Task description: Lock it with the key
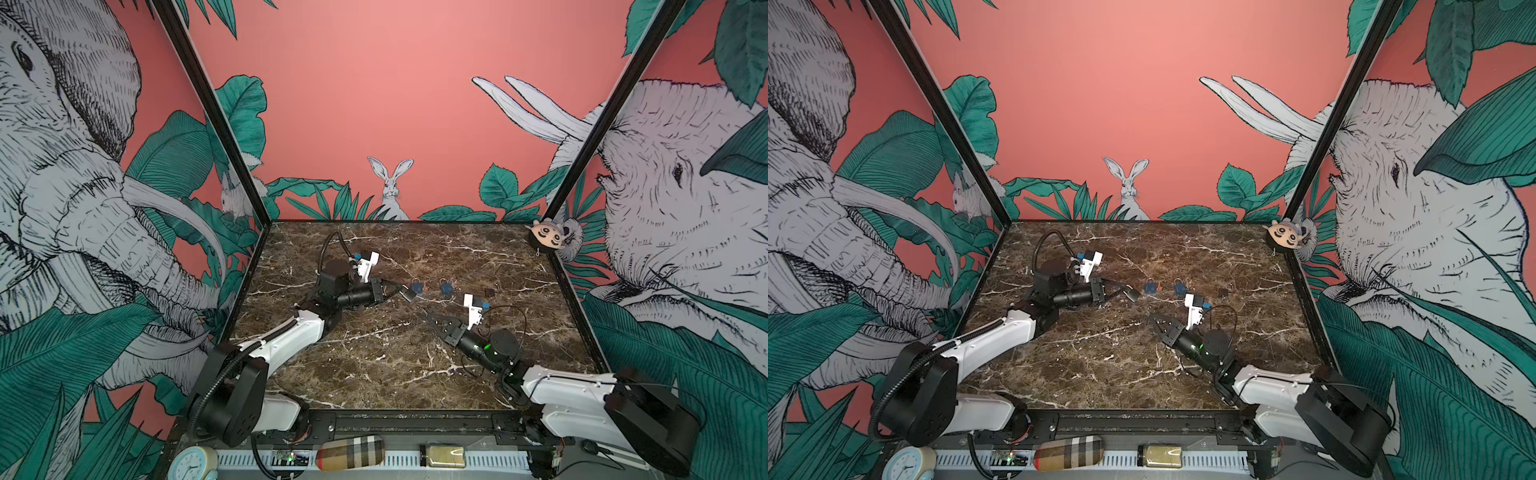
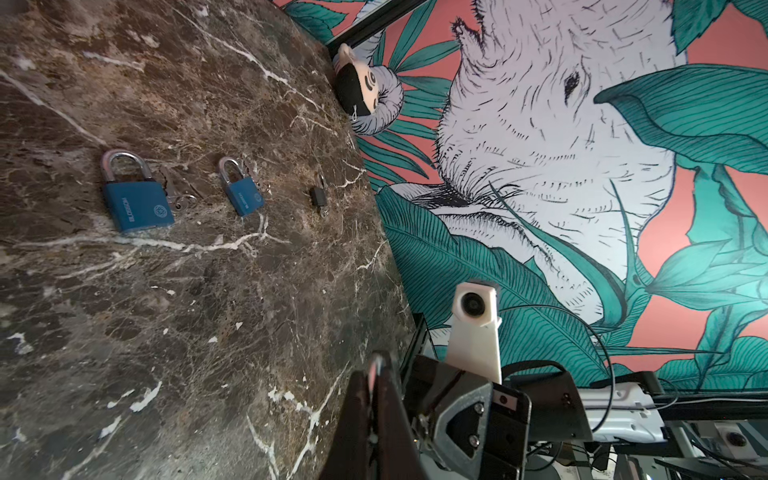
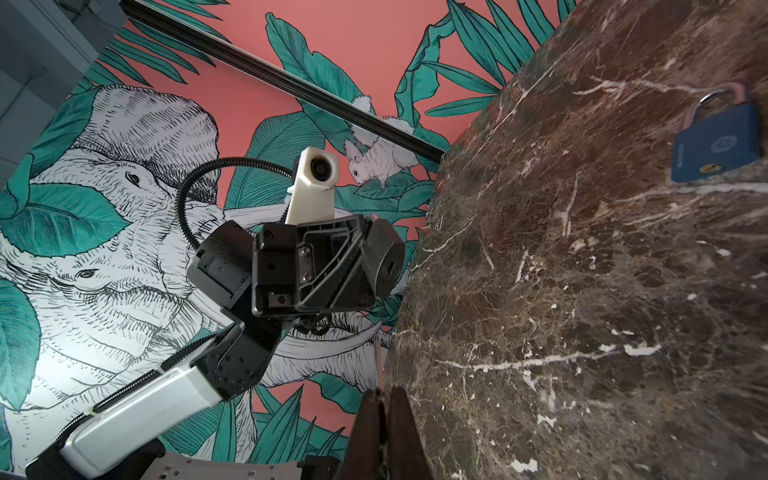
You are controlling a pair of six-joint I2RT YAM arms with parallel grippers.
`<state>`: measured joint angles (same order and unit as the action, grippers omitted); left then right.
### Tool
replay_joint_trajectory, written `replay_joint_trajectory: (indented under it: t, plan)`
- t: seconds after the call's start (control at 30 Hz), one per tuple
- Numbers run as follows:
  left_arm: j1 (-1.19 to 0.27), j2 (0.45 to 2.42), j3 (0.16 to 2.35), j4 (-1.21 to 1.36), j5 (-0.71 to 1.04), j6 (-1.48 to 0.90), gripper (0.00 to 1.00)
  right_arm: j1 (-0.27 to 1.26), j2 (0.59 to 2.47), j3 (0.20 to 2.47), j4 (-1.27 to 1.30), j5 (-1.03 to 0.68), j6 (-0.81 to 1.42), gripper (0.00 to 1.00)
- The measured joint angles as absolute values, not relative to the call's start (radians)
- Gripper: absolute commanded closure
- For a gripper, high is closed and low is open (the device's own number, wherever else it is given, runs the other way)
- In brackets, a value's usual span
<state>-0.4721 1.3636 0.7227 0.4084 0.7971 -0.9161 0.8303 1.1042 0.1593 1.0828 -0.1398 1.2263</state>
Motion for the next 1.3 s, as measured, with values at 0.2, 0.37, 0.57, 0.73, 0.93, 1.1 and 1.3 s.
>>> replay_joint_trajectory:
  t: [0.2,0.37,0.57,0.73,0.93,1.1,1.3]
  plan:
    - [-0.471,1.430,0.763,0.324,0.840,-0.831,1.00,0.824,0.716,0.114,0.725,-0.072,1.198,1.00]
    - [-0.471,1.525,0.852,0.181,0.886,-0.710,1.00,0.818,0.347,0.162,0.263,-0.006,1.155,1.00]
    - [-0.476,1.672,0.918,0.033,0.906,-0.592,1.00,0.815,0.152,0.197,-0.099,0.034,1.144,1.00]
    - [-0.490,1.760,0.956,-0.069,0.900,-0.519,1.00,0.814,0.183,0.197,-0.233,0.047,1.145,1.00]
    - [-0.509,1.815,0.983,-0.116,0.899,-0.471,1.00,0.811,0.378,0.197,-0.234,0.038,1.143,1.00]
    - [-0.515,1.866,1.046,-0.186,0.878,-0.408,1.00,0.807,0.532,0.197,-0.147,0.008,1.137,1.00]
    - [-0.515,1.914,1.111,-0.260,0.847,-0.344,1.00,0.786,0.619,0.197,-0.062,-0.027,1.127,1.00]
